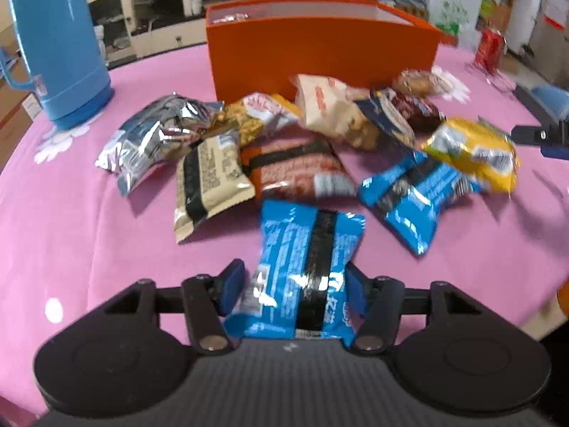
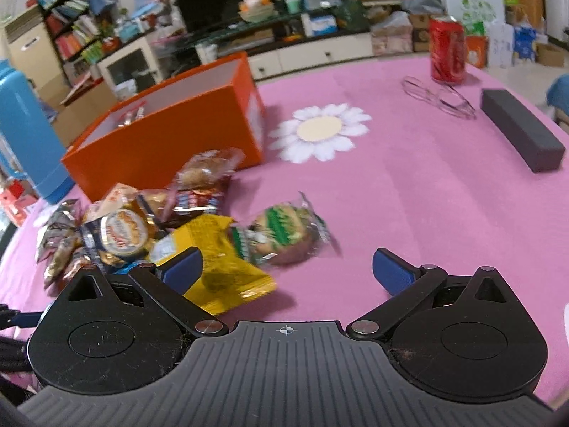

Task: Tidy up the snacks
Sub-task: 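Grasp the yellow striped snack bag with the right tool while the left grasps the blue wafer packet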

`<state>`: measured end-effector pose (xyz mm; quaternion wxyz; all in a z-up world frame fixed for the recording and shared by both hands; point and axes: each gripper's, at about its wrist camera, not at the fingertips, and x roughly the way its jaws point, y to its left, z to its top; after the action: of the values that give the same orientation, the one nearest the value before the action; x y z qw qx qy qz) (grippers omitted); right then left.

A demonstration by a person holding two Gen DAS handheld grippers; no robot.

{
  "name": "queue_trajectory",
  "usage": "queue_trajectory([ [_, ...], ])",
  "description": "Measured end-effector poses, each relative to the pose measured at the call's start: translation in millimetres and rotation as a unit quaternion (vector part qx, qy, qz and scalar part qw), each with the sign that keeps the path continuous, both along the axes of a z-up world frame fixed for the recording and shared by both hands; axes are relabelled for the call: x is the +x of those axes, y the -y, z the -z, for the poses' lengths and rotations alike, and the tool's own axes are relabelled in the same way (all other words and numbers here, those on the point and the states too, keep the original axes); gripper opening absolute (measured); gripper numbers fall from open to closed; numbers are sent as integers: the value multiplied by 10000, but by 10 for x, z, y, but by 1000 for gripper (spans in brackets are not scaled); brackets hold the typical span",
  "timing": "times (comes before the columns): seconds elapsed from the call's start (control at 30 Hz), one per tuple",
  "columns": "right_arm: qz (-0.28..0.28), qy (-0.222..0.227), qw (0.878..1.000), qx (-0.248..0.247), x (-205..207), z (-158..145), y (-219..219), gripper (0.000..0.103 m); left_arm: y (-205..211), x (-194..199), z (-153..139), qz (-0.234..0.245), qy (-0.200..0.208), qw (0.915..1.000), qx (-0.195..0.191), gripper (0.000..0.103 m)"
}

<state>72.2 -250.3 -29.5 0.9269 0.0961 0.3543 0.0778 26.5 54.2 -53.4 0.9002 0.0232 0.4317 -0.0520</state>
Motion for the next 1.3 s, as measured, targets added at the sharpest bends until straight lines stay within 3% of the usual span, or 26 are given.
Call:
queue_trajectory([
  [0.2, -907, 527, 9930, -543, -36, -86, -518, 89, 76, 58, 18, 31, 121, 9997, -205, 67],
  [0.27, -1282, 612, 9875, -684, -4, -72, -697, 71, 94, 63, 23, 52, 152, 9997, -198, 67],
  [0.3, -1371, 616, 9855, -782, 26, -58, -761, 68, 99, 60, 24, 84, 160, 9997, -190, 68],
  [0.43, -1329, 329, 9835, -1179, 210, 70, -876, 65, 107, 41, 36, 165, 185, 9995, -198, 72],
  [0.5, -1297, -6, 9847, -1168, 256, 153, -868, 57, 117, 36, 41, 199, 194, 9995, -173, 73],
  [0.57, -1397, -38, 9838, -1124, 205, 154, -849, 37, 117, 33, 44, 222, 197, 9994, -159, 74],
  [0.67, -1465, -185, 9849, -906, 82, 161, -746, 35, 106, 20, 47, 223, 202, 9995, -129, 74],
  [0.9, -1256, -402, 9879, -818, -394, 156, -329, 38, 23, -15, 55, 185, 198, 9996, -120, 76],
  [0.93, -1241, -398, 9878, -848, -448, 158, -277, 46, 11, -16, 52, 173, 188, 9996, -128, 77],
  [0.97, -1242, -399, 9876, -869, -510, 159, -235, 62, -8, -18, 43, 148, 169, 9996, -178, 77],
  [1.03, -1192, -416, 9882, -863, -547, 167, -161, 72, -75, -16, 12, 104, 148, 9988, -446, 79],
  [1.1, -1076, -372, 9907, -741, -505, 150, -118, 72, -121, -5, -12, -15, 191, 9982, -560, 80],
  [1.17, -1069, -332, 9918, -616, -468, 125, -129, 77, -124, 19, -8, -65, 203, 9988, -435, 80],
  [1.3, -1294, -423, 9862, -940, -405, 177, -318, 77, -23, 11, 35, 145, 135, 9995, -264, 80],
])
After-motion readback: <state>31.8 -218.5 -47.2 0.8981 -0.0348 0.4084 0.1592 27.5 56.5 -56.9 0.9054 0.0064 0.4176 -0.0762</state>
